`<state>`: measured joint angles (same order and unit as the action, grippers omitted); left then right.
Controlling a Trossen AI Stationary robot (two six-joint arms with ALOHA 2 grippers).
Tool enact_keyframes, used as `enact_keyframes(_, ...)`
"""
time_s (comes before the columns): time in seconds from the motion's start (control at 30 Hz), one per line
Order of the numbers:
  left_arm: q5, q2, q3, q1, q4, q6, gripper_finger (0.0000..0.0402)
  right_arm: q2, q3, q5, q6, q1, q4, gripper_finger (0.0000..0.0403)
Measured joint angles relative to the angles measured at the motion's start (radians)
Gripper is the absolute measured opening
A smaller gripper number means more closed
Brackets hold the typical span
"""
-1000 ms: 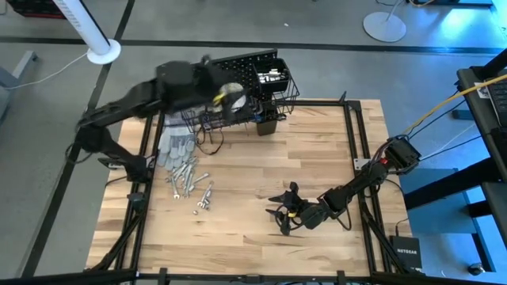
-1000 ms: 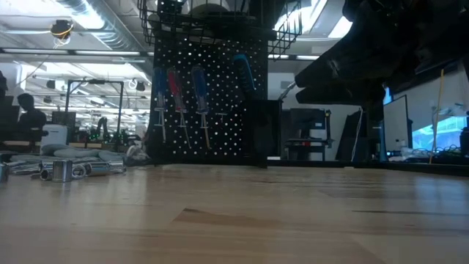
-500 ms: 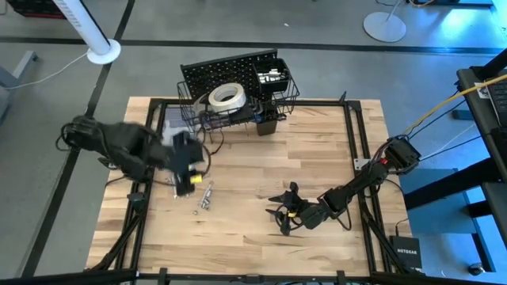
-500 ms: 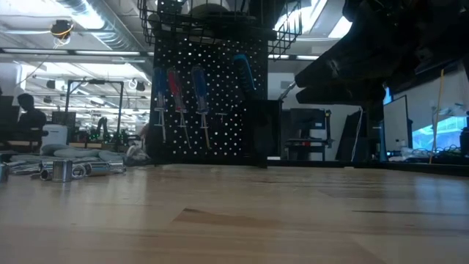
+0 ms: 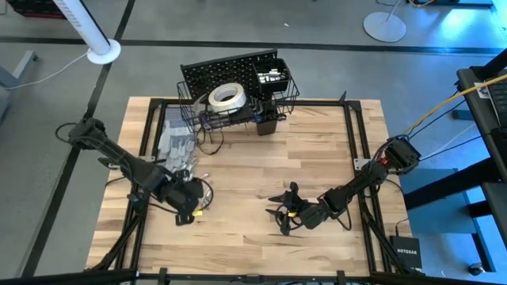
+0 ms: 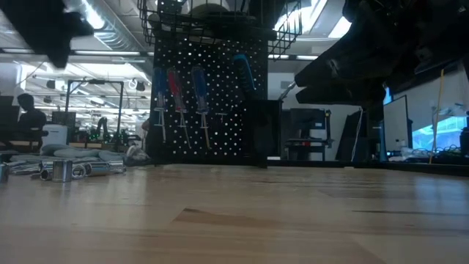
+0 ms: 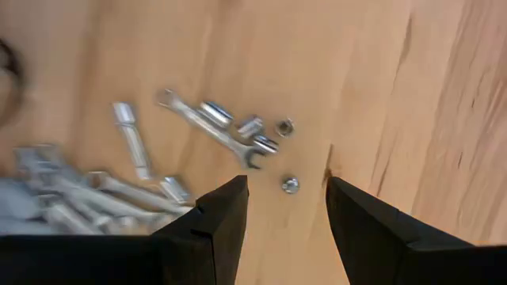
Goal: Hang tools onto peg board
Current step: Put the socket into the top black bin on the pegboard
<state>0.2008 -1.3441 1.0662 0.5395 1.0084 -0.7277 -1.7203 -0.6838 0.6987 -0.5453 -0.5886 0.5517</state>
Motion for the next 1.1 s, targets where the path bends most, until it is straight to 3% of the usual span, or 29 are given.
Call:
enact_keyframes(0.27,-0.061,0.0,-0.187,0.02,-0.197,-0.053,0.0162,0.0,0.0,0.001,0.0,0.0,0.0,0.0199)
enact_keyframes(1.1,-0.071,-0.006,-0.41,0.065,-0.5,-0.121,0.0162,0.0,0.0,0.001,0.0,0.0,-0.001,0.0199)
